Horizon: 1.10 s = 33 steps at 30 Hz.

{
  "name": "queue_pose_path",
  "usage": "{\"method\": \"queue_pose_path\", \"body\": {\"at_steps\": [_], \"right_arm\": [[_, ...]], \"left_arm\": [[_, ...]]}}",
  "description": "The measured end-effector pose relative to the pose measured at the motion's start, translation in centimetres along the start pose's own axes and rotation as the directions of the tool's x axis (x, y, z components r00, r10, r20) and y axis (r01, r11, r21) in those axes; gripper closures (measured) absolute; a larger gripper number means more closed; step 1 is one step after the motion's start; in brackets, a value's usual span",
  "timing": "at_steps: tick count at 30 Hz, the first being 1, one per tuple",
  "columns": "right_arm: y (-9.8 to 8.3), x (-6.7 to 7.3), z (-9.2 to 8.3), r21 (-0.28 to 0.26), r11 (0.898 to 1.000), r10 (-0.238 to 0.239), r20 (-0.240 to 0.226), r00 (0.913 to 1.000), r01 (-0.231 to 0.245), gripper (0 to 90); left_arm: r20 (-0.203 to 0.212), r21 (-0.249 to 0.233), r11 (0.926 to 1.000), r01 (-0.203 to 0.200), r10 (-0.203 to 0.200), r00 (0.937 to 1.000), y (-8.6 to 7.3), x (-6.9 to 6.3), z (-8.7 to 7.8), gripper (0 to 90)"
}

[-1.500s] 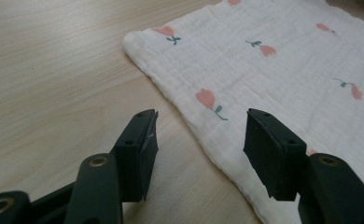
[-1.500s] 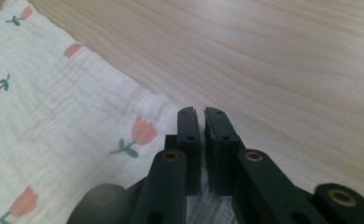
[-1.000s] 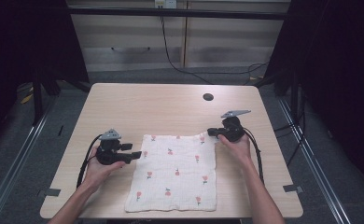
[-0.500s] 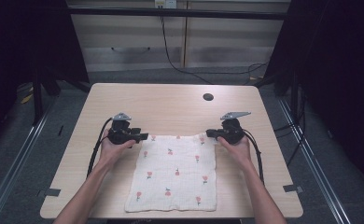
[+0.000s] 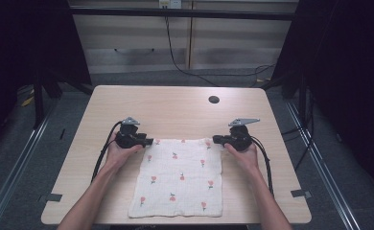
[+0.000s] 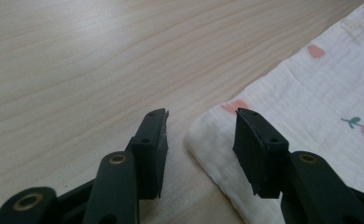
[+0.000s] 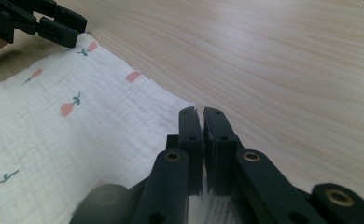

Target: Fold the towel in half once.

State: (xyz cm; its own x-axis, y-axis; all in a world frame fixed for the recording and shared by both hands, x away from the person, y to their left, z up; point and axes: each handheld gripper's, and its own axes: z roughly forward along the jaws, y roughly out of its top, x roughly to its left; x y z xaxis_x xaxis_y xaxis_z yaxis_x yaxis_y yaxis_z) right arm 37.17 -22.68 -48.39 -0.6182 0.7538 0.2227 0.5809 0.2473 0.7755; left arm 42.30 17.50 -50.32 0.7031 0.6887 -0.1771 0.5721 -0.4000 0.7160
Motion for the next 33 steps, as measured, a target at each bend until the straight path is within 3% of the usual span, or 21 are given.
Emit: {"method": "queue_pose_path", "body": {"at_steps": [6, 7, 8, 10, 12, 13, 15, 18, 21, 24, 33], "right_arm": [[-0.3, -0.3, -0.7, -0.030, 0.999, 0.021, 0.001, 0.9998, -0.021, 86.4], [-0.4, -0.2, -0.7, -0.033, 0.999, 0.021, 0.002, 0.9998, -0.021, 86.4], [-0.4, -0.2, -0.7, -0.033, 0.999, 0.021, 0.002, 0.9998, -0.021, 86.4], [-0.4, 0.0, -0.7, -0.035, 0.999, 0.019, 0.003, 0.9998, -0.018, 86.4], [-0.5, 0.2, -0.6, -0.027, 1.000, 0.013, 0.007, 0.9999, -0.013, 86.5], [-0.5, 0.2, -0.6, -0.027, 1.000, 0.013, 0.007, 0.9999, -0.013, 86.5], [-0.6, 0.2, -0.6, -0.024, 1.000, 0.015, 0.010, 0.9998, -0.014, 86.5], [-0.6, 0.2, -0.5, -0.020, 1.000, 0.011, 0.010, 0.9999, -0.011, 86.6], [-0.3, 0.4, -0.7, -0.038, 0.999, 0.012, 0.003, 0.9999, -0.012, 86.8], [-0.2, 0.4, -1.0, -0.046, 0.999, 0.011, 0.004, 0.9999, -0.011, 86.8], [0.3, 0.6, -2.1, -0.093, 0.996, 0.011, 0.007, 0.9999, -0.011, 87.0]], "left_arm": [[0.009, -0.010, 0.9996, -0.027, 0.028, 0.9996, -0.4, -0.4, 0.1, 66.0], [0.001, 0.002, 0.9986, -0.053, 0.053, 0.9986, -0.4, -0.4, 0.1, 67.6], [-0.008, -0.004, 0.9987, -0.051, 0.051, 0.9987, -0.4, -0.6, 0.1, 67.6], [-0.024, 0.012, 0.9947, -0.102, 0.102, 0.9945, -0.4, -0.8, 0.1, 72.7], [-0.028, 0.019, 0.9922, -0.123, 0.124, 0.9919, -0.4, -1.2, 0.1, 81.4], [-0.031, 0.014, 0.9912, -0.131, 0.132, 0.9908, -0.5, -1.3, 0.1, 81.4], [-0.020, 0.009, 0.9922, -0.124, 0.124, 0.9921, -0.5, -1.5, 0.1, 85.9], [-0.007, 0.002, 0.9946, -0.104, 0.104, 0.9946, -0.6, -1.3, 0.1, 86.1], [0.033, -0.024, 0.9977, -0.064, 0.065, 0.9974, -0.7, -1.0, -0.3, 86.2], [0.038, -0.043, 0.9975, -0.056, 0.058, 0.9976, -0.5, -1.0, -0.7, 86.3], [0.065, -0.134, 0.9862, -0.097, 0.106, 0.9923, 1.0, -2.1, -3.3, 86.5]]}}
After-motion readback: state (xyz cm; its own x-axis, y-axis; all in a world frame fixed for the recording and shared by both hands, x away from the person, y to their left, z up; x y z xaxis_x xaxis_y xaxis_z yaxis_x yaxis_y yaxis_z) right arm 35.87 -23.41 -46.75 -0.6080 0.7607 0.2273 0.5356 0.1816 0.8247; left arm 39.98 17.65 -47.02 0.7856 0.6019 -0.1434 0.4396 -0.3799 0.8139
